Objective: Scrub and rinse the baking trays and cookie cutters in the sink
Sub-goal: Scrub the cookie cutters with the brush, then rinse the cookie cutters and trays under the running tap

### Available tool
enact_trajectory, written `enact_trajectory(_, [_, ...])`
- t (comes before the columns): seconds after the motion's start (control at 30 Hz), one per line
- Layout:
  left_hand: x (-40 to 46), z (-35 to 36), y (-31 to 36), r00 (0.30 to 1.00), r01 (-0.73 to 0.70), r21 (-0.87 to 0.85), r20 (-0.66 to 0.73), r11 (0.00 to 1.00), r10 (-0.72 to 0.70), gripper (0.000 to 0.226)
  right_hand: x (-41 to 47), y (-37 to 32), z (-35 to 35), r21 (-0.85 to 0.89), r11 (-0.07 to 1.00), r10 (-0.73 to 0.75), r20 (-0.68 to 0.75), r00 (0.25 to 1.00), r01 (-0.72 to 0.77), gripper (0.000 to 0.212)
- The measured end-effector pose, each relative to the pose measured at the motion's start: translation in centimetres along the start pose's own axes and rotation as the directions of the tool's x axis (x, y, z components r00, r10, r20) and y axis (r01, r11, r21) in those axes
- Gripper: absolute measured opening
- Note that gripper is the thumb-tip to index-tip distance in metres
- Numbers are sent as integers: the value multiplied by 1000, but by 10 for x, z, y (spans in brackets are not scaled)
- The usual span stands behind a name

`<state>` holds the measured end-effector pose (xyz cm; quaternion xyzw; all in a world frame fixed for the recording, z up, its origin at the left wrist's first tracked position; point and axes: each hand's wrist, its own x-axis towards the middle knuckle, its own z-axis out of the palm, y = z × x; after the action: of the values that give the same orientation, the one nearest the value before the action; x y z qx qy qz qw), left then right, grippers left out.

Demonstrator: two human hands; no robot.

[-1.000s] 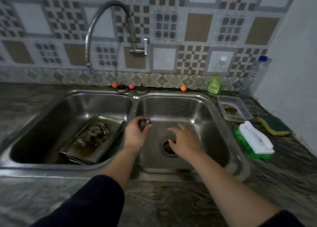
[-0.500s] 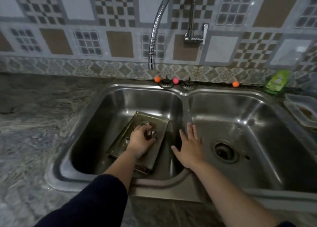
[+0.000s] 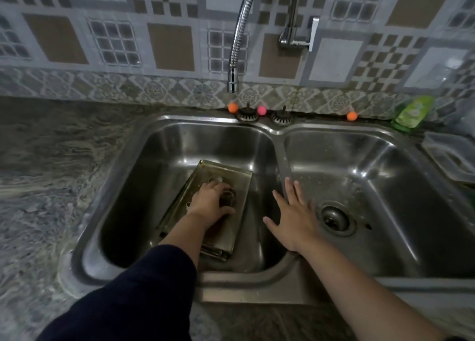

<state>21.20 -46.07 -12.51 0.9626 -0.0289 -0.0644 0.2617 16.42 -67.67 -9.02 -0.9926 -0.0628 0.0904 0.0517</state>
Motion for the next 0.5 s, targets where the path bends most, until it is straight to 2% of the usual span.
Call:
enact_trajectory(0.13, [7, -32, 15, 979, -44, -238, -205, 970, -6, 53, 3, 2, -9, 26, 999, -23, 46, 999, 22, 73])
enact_trajectory(0.27, [17, -84, 48, 909, -162, -400, -416, 902, -21, 57, 36, 8, -37, 161, 987, -21, 7, 1000, 20, 68])
enact_trajectory(0.4, [32, -137, 92, 831, -335, -368, -549, 867, 88, 62, 98, 11, -94, 254, 967, 25, -159, 987, 17, 63])
enact_trajectory(0.5, [46, -161, 116, 807, -399, -337, -571, 853, 151, 65, 146, 20, -141, 366, 930, 69, -275, 959, 38, 61])
